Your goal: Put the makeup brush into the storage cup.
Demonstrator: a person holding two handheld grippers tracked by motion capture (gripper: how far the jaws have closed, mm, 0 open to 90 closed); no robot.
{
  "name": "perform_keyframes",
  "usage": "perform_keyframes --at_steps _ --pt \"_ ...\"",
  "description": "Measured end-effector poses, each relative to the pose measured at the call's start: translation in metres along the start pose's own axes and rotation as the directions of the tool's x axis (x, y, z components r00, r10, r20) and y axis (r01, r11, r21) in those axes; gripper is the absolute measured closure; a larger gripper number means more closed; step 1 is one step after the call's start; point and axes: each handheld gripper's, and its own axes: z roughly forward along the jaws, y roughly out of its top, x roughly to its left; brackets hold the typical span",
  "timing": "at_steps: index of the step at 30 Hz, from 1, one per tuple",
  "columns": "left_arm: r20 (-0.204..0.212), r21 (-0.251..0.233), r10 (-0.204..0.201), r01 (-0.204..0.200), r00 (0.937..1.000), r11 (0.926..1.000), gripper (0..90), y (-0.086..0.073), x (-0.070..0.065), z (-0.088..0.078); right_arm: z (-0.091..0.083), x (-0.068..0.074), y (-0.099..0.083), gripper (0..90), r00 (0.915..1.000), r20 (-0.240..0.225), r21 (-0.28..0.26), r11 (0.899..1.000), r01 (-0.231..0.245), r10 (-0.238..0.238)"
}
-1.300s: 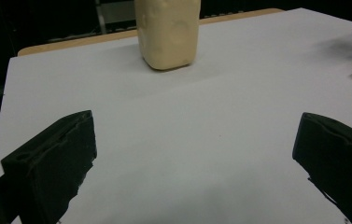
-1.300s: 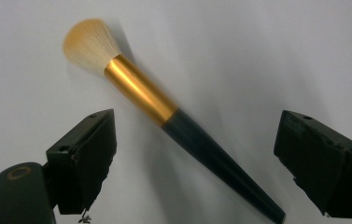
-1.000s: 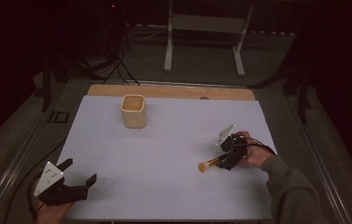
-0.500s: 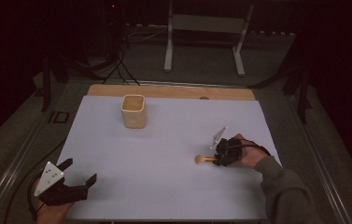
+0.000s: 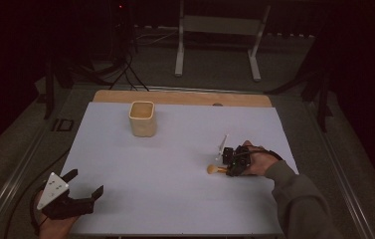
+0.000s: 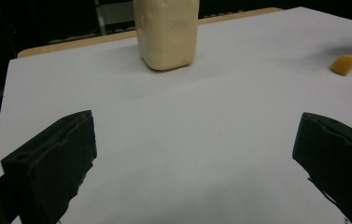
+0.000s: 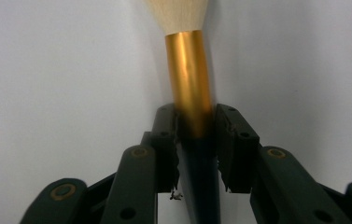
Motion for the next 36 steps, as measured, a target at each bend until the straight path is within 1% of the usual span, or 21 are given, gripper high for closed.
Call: perform_keyframes --at_steps 1,2,5,6,8,9,11,12,13,14,17,18,19,21,26,27,28,33,36 --pt "0.0 0.0 0.0 0.0 1.0 1.0 0.8 0.0 0.0 0.0 0.0 0.001 0.002 70.8 1.0 0.006 0.013 1.0 0.006 -0.006" --pt "0.001 -0.003 -0.003 0.003 1.0 1.0 0.9 0.0 0.0 0.0 0.0 0.004 0.004 74.3 0.9999 0.014 0.028 1.0 0.005 -0.006" --pt "0.0 -0.003 -0.005 0.005 1.0 1.0 0.9 0.0 0.001 0.0 -0.001 0.002 0.0 74.4 0.9997 0.005 0.001 1.0 -0.022 0.022" --pt "0.0 -0.003 -0.005 0.005 1.0 1.0 0.9 0.0 0.001 0.0 -0.001 0.002 0.0 74.4 0.9997 0.005 0.001 1.0 -0.022 0.022" --pt "-0.001 0.001 -0.005 0.005 1.0 1.0 0.8 0.0 0.001 0.001 -0.003 0.002 -0.004 74.4 0.9991 0.013 -0.022 0.999 -0.041 0.041" --pt "-0.001 0.001 -0.005 0.005 1.0 1.0 0.8 0.0 0.001 0.001 -0.005 0.002 -0.005 74.4 0.9983 0.029 -0.034 0.998 -0.049 0.05" --pt "-0.001 0.003 -0.003 0.003 1.0 1.0 0.9 0.0 0.001 0.001 -0.009 0.001 -0.008 74.4 0.9972 0.031 -0.075 0.995 -0.065 0.068" --pt "-0.001 0.003 -0.003 0.003 1.0 1.0 0.8 0.0 0.001 0.001 -0.009 0.001 -0.008 74.4 0.9972 0.031 -0.075 0.995 -0.065 0.068" --pt "-0.001 0.003 -0.003 0.003 1.0 1.0 0.8 0.0 0.001 0.001 -0.011 0.001 -0.009 74.4 0.9963 0.031 -0.096 0.992 -0.077 0.08" --pt "0.0 0.003 -0.003 0.003 1.0 1.0 0.9 0.0 0.001 0.001 -0.015 0.002 -0.012 74.4 0.995 0.028 -0.129 0.987 -0.091 0.096" --pt "0.001 0.003 -0.002 0.002 1.0 1.0 0.8 0.0 0.0 0.001 -0.018 0.002 -0.015 74.4 0.9929 0.027 -0.17 0.979 -0.109 0.116" --pt "0.001 0.003 -0.002 0.002 1.0 1.0 0.8 0.0 0.0 0.001 -0.018 0.002 -0.015 74.4 0.9929 0.027 -0.17 0.979 -0.109 0.116" --pt "0.001 0.003 -0.003 0.003 1.0 1.0 0.8 0.0 0.0 0.001 -0.02 0.001 -0.018 74.4 0.9925 0.023 -0.198 0.974 -0.113 0.12" --pt "0.0 0.003 -0.004 0.004 1.0 1.0 0.9 0.0 0.001 0.001 -0.022 0.002 -0.018 74.4 0.9912 0.027 -0.225 0.967 -0.12 0.129" --pt "0.001 0.003 -0.001 0.001 1.0 1.0 0.9 0.0 0.0 0.001 -0.027 0.003 -0.017 74.4 0.9906 0.032 -0.272 0.955 -0.12 0.133" --pt "0.001 0.003 -0.001 0.001 1.0 1.0 0.8 0.0 0.0 0.001 -0.027 0.003 -0.017 74.4 0.9906 0.032 -0.272 0.955 -0.12 0.133" --pt "0.001 0.003 -0.002 0.002 1.0 1.0 0.8 0.0 0.0 0.001 -0.028 0.003 -0.017 74.4 0.9902 0.034 -0.281 0.952 -0.121 0.135" --pt "0.003 0.004 -0.003 0.003 1.0 1.0 0.8 0.0 0.0 0.001 -0.035 0.004 -0.017 74.4 0.9865 0.042 -0.34 0.931 -0.135 0.158" --pt "0.004 0.005 -0.003 0.003 1.0 1.0 0.8 -0.001 0.0 0.001 -0.039 0.003 -0.018 74.4 0.9844 0.045 -0.379 0.915 -0.141 0.17"
